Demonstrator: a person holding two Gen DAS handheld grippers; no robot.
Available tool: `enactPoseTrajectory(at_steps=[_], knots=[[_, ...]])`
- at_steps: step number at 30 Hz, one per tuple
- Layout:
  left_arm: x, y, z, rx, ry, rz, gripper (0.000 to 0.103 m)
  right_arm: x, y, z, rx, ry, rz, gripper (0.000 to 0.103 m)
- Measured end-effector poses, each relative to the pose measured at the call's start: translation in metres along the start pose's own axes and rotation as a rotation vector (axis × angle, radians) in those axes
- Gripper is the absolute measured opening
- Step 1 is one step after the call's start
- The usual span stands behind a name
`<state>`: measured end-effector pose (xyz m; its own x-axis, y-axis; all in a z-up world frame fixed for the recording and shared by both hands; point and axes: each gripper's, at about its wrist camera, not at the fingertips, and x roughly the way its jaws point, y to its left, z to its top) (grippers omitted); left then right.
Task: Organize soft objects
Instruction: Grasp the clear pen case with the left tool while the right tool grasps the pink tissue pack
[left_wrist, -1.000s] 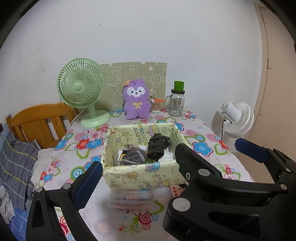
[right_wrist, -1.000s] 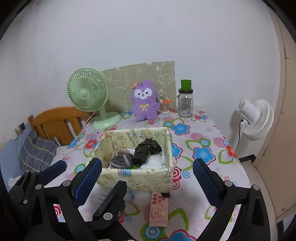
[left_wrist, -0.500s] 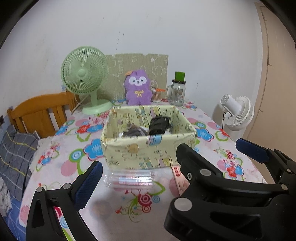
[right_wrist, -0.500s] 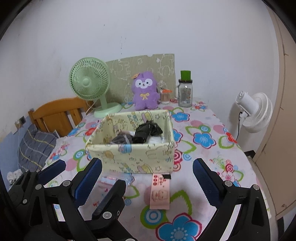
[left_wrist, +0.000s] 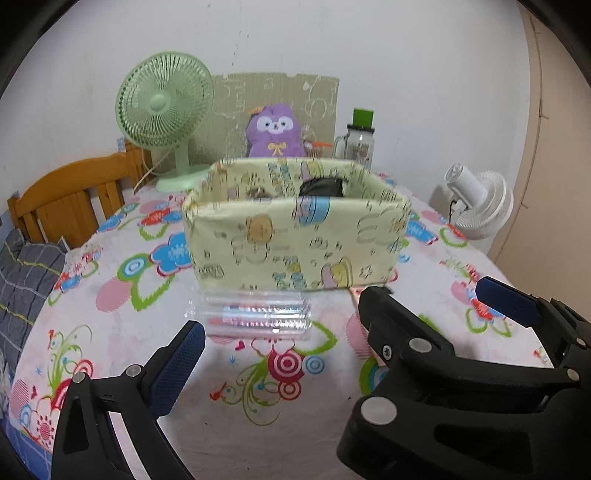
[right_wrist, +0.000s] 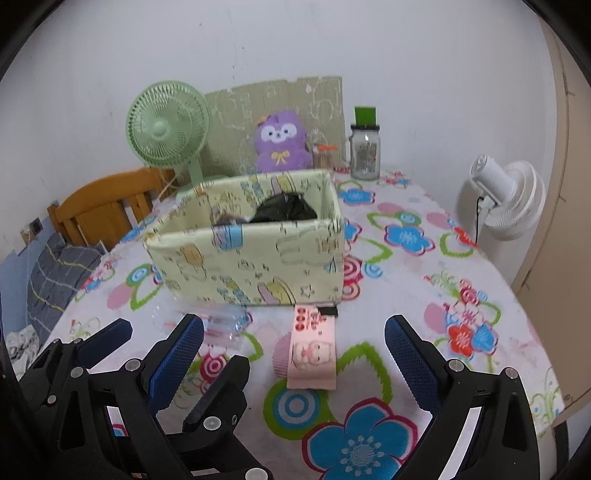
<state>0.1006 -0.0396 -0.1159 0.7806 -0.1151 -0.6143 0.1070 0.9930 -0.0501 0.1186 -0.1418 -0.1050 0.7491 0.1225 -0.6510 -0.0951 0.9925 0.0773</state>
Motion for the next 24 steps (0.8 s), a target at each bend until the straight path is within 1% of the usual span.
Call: enactPoseTrajectory(at_steps=[11, 17, 22, 24], knots=[[0.037, 0.004, -0.006, -0.002, 0.102, 0.02, 0.103, 0.042, -0.007, -0.007, 0.027, 0.084, -0.011, 0.1], [0.053, 0.007, -0.008, -0.015, 0.159, 0.019, 0.103, 0.061, -0.015, -0.008, 0.047, 0.127, -0.014, 0.1], [0.059, 0.007, -0.009, -0.015, 0.197, 0.016, 0.103, 0.077, -0.02, -0.008, 0.047, 0.171, -0.017, 0.095], [0.061, 0.006, -0.009, -0.012, 0.208, 0.018, 0.103, 0.082, -0.019, -0.009, 0.042, 0.19, -0.022, 0.09]])
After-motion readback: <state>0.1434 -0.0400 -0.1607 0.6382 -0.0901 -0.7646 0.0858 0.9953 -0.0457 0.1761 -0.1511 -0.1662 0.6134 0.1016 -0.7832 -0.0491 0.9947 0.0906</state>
